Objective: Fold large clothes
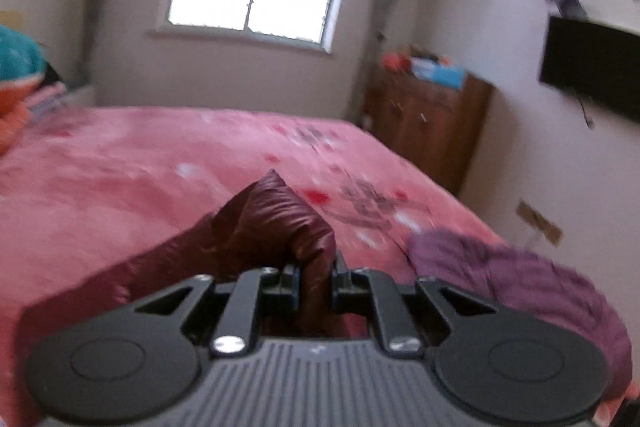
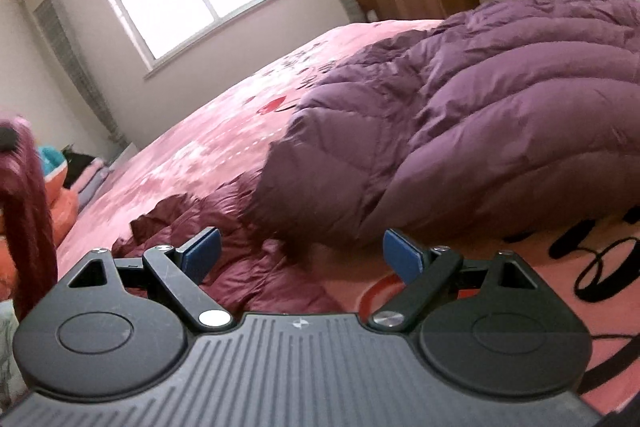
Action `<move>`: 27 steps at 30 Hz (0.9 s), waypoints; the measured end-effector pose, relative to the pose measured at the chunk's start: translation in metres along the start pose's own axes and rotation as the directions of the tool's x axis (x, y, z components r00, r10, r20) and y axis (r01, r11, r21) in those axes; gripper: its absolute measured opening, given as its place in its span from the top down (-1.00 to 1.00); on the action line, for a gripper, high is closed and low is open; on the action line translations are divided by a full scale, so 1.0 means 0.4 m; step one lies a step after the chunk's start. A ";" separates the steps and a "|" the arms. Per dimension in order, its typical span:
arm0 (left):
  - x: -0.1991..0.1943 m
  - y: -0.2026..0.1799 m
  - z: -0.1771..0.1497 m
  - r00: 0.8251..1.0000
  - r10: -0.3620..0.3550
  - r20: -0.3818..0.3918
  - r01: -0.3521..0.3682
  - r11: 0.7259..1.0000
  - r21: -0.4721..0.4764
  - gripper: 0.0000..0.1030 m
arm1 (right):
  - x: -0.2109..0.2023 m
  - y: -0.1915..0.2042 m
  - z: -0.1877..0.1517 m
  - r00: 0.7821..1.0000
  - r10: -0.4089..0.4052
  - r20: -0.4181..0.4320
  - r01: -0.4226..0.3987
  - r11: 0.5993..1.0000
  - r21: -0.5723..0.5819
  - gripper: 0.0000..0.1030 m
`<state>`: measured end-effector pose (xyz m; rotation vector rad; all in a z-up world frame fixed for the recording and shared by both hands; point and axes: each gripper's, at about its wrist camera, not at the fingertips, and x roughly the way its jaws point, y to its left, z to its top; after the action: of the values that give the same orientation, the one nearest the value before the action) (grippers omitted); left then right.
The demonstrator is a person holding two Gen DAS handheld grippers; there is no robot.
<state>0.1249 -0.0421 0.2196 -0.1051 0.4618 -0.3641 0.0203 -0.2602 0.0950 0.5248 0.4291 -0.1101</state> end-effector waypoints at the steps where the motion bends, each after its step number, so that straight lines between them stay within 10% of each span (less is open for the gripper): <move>1: 0.029 -0.011 -0.017 1.000 -0.010 -0.021 0.010 1.000 0.007 0.80 | 0.002 -0.010 0.004 1.000 -0.005 0.000 0.005 1.000 0.013 -1.00; 14: 0.231 -0.073 -0.219 0.969 -0.066 -0.238 0.080 0.996 0.050 0.53 | 0.016 -0.044 0.019 1.000 -0.021 0.007 0.021 0.999 0.029 -1.00; 23: 0.118 -0.081 -0.217 0.965 -0.183 -0.190 0.194 0.980 0.043 -0.09 | 0.024 -0.013 0.018 0.998 0.037 0.045 -0.036 0.999 -0.023 -1.00; 27: 0.050 -0.010 -0.218 0.986 -0.089 -0.140 0.099 0.993 0.067 -0.09 | 0.030 0.006 0.016 0.994 0.090 0.059 -0.088 0.995 -0.039 -1.00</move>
<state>0.1007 -0.0544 0.1344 -0.0304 0.5799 -0.4831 0.0340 -0.2614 0.0958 0.5025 0.3469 -0.0323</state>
